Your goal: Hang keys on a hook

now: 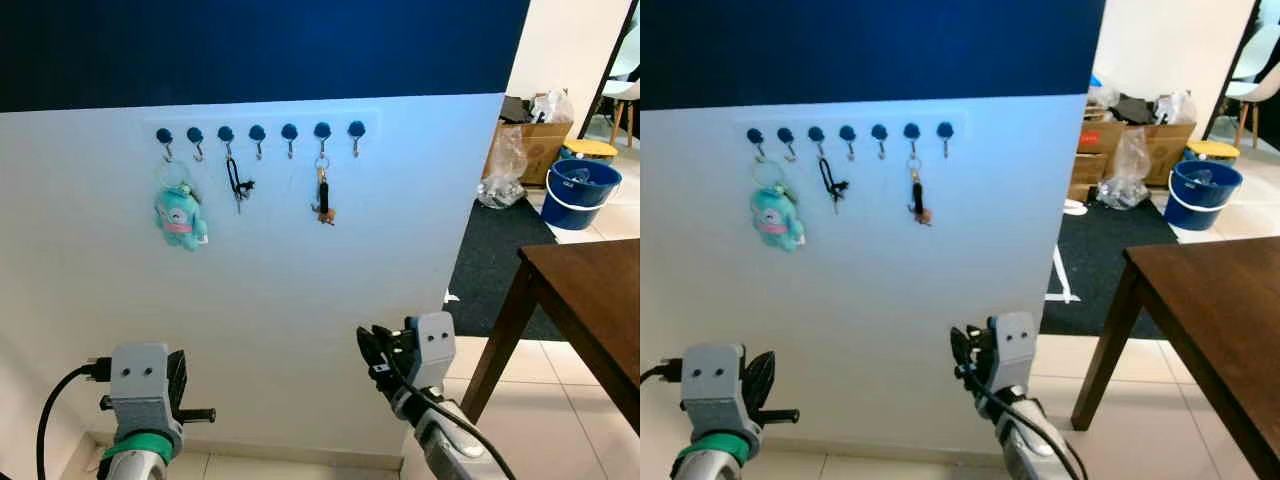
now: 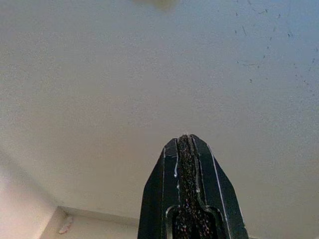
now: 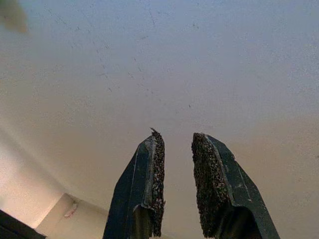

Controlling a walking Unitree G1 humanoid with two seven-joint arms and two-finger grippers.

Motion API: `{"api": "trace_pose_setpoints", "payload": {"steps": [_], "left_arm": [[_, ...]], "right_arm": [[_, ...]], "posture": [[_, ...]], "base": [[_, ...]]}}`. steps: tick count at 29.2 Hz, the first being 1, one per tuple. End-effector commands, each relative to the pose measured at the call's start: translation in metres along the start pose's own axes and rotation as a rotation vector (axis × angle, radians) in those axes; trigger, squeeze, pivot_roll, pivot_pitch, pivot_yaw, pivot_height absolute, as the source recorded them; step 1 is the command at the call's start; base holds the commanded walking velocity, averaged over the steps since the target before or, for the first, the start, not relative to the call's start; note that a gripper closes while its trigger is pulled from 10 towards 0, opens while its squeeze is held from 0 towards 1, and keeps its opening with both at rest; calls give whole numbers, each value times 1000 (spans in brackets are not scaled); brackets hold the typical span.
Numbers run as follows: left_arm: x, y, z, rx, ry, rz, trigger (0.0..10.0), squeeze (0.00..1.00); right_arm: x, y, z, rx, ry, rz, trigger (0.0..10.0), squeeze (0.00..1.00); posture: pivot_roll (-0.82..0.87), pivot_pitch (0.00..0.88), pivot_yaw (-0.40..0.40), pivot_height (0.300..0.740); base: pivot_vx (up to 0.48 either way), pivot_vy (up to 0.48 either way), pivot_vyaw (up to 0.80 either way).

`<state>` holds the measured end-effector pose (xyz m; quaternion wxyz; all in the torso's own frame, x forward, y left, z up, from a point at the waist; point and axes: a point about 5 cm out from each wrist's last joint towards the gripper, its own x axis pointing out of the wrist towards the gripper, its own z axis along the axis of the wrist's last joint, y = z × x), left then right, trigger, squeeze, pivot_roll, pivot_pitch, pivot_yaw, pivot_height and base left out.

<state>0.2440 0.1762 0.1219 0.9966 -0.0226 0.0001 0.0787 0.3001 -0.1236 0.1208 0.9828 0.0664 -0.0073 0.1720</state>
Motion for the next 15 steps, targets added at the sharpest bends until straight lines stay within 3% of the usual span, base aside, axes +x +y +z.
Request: {"api": "trace_pose_setpoints", "payload": {"steps": [1, 15], "left_arm": [[-2, 6, -4, -4, 22, 23, 10000, 0], [-3, 4, 0, -43, -1, 21, 10000, 0]], "right_arm": [[-2, 3, -10, 12, 31, 4, 10000, 0], [2, 6, -22, 39, 113, 61, 10000, 0]], "posture": [[-76, 0, 165, 740], [-40, 0, 129, 740]], "base": [[0, 0, 0], [0, 0, 0]]}}
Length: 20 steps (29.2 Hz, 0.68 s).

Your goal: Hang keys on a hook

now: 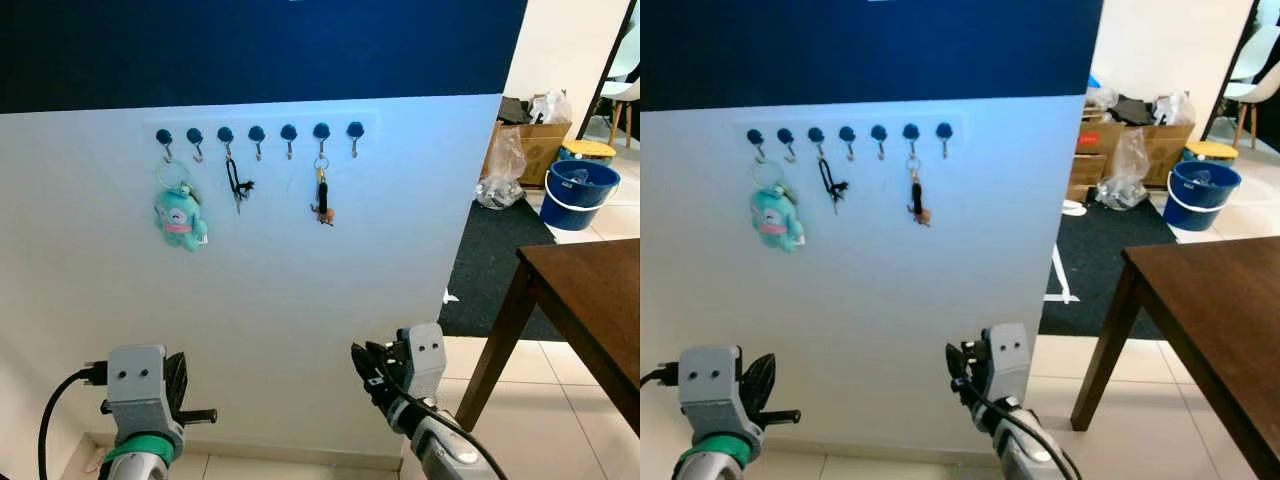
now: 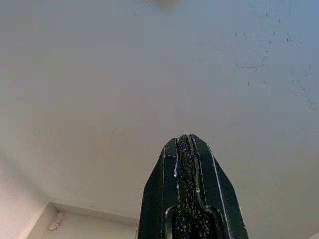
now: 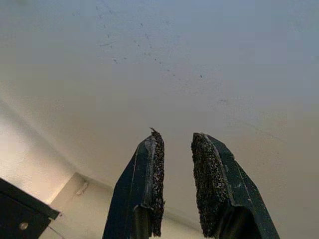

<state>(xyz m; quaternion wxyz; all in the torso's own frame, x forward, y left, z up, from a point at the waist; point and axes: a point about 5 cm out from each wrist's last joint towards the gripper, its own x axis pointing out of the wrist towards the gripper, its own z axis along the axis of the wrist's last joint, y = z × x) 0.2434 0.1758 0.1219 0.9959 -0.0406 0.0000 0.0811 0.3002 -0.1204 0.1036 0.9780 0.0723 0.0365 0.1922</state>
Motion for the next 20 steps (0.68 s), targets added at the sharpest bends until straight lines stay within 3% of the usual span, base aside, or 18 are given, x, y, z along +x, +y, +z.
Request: {"api": "trace_pose_setpoints", "payload": {"steps": [1, 20], "left_arm": [[-2, 5, 0, -7, -4, 16, 10000, 0], [-7, 5, -2, -12, 13, 17, 10000, 0]], "right_arm": [[2, 5, -4, 11, 26, 26, 10000, 0], [0, 4, -6, 8, 41, 40, 10000, 0]], "posture": [[-40, 0, 129, 740], [-41, 0, 125, 740]], "base": [[0, 0, 0], [-277, 0, 0]]}}
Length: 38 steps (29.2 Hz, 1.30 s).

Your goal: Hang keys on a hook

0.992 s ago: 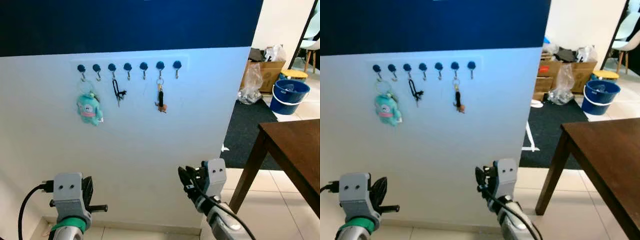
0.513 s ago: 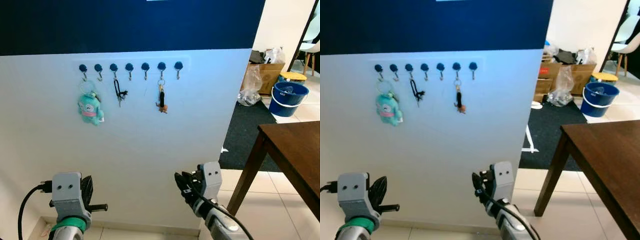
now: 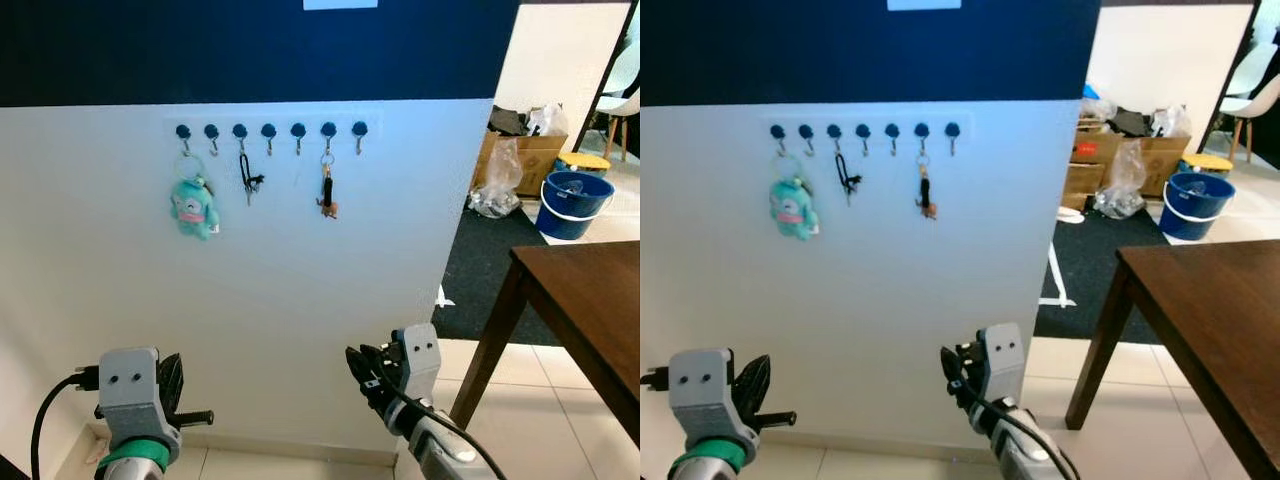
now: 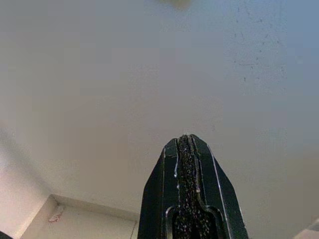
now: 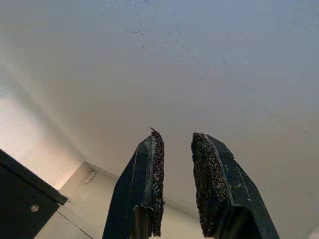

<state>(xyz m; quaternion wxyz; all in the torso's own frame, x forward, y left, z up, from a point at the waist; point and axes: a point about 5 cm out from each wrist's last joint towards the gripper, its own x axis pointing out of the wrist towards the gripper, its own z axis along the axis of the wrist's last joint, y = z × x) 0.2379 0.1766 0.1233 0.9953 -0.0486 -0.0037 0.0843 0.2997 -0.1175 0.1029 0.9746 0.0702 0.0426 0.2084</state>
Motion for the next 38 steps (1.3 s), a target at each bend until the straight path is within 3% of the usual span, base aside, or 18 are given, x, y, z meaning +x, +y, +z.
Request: {"api": "trace_pose_setpoints", "payload": {"steps": [1, 6, 12, 15, 38], "left_arm": [[-2, 4, -3, 4, 19, 11, 10000, 0], [-2, 4, -3, 3, 19, 8, 10000, 0], [-3, 5, -2, 5, 19, 9, 10000, 0], [-3, 5, -1, 6, 20, 9, 10000, 0], [-4, 7, 1, 12, 20, 3, 10000, 0]], "right_arm": [[0, 1, -5, 11, 26, 8, 10000, 0], [-1, 3, -5, -15, 30, 26, 10000, 0], [-1, 7, -7, -13, 30, 45, 10000, 0], [-1, 6, -7, 23, 30, 35, 10000, 0], [1, 8, -7, 23, 27, 46, 10000, 0]], "posture": [[-41, 0, 125, 740], [-41, 0, 125, 740], [-30, 0, 126, 740], [-27, 0, 126, 740], [-21, 0, 129, 740]], "base": [[-270, 0, 0], [-267, 0, 0], [-266, 0, 713], [-264, 0, 0], [-262, 0, 0]]}}
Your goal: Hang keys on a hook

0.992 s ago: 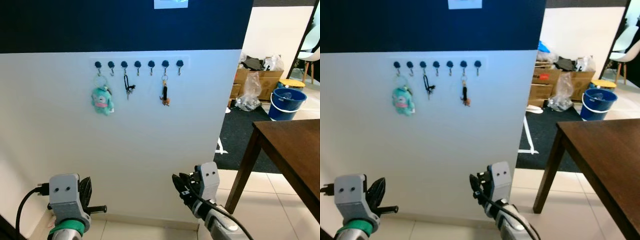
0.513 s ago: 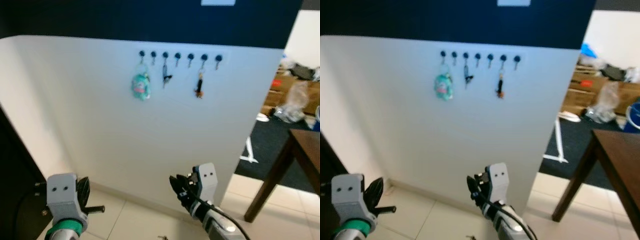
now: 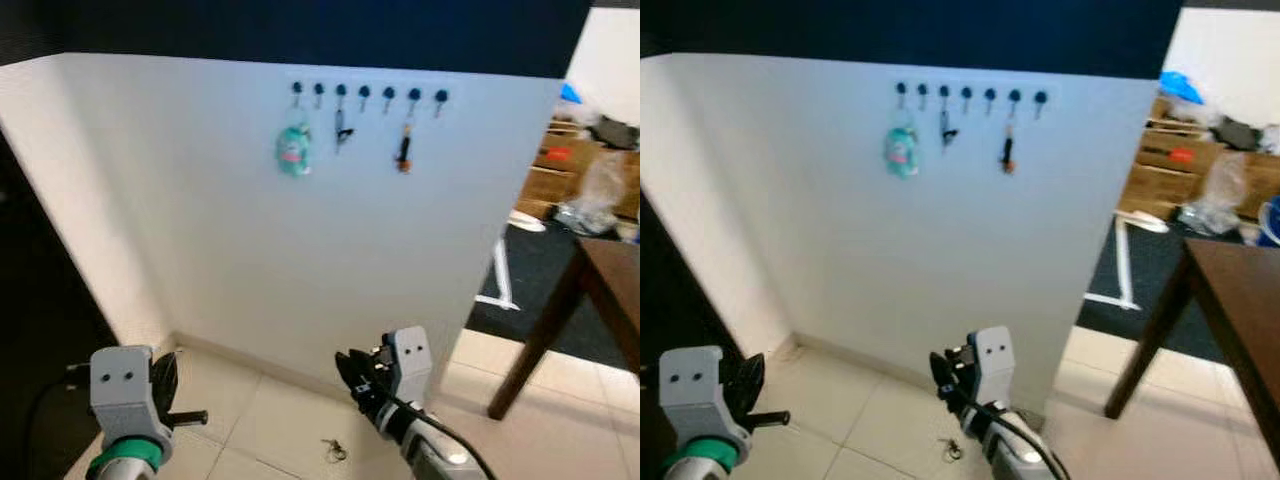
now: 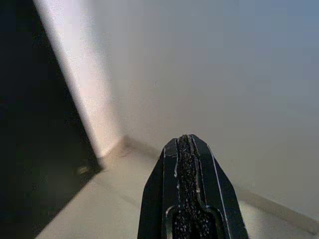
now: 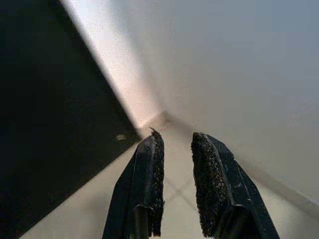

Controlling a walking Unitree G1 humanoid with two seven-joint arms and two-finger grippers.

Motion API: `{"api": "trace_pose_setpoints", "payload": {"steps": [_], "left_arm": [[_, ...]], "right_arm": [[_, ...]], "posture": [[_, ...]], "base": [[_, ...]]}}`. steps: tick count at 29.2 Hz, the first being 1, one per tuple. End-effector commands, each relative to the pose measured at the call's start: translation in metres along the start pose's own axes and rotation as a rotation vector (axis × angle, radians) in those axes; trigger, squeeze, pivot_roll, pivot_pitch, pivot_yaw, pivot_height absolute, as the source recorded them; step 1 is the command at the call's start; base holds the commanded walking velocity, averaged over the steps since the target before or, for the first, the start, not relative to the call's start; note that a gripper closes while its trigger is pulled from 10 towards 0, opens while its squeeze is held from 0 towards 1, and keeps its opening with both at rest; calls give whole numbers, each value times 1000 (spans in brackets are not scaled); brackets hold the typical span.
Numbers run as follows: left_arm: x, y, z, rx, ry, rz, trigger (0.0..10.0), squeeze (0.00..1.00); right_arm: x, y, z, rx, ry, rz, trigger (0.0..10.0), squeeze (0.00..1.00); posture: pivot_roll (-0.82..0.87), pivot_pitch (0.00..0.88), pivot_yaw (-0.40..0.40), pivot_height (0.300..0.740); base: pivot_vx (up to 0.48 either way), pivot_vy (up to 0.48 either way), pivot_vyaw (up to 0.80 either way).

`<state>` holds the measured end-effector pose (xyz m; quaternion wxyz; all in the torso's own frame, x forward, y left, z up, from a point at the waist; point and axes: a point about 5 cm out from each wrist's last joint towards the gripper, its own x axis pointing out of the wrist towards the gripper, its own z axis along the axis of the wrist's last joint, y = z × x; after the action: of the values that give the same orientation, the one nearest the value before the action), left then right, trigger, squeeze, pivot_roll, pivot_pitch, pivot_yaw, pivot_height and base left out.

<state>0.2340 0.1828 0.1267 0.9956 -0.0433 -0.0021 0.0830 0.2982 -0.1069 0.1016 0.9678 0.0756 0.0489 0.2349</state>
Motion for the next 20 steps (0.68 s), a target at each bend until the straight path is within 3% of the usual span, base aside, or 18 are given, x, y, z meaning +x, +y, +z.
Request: {"api": "trace_pose_setpoints", "payload": {"steps": [1, 7, 15, 20], "left_arm": [[-2, 1, -3, 1, 18, 5, 10000, 0], [-2, 1, -3, 1, 18, 5, 10000, 0], [-1, 2, -3, 2, 18, 9, 10000, 0], [-2, 4, -2, 5, 18, 10, 10000, 0]], "right_arm": [[-2, -2, -4, 10, 13, -8, 10000, 0], [-1, 0, -5, -33, 19, 7, 10000, 0], [1, 3, -5, -60, 22, 15, 10000, 0], [1, 1, -5, -20, 21, -5, 10000, 0]], "posture": [[-19, 0, 127, 740], [-19, 0, 127, 740], [-13, 0, 126, 740], [-12, 0, 129, 740]], "base": [[-259, 0, 0], [-257, 0, 0], [-258, 0, 727], [-252, 0, 0]]}}
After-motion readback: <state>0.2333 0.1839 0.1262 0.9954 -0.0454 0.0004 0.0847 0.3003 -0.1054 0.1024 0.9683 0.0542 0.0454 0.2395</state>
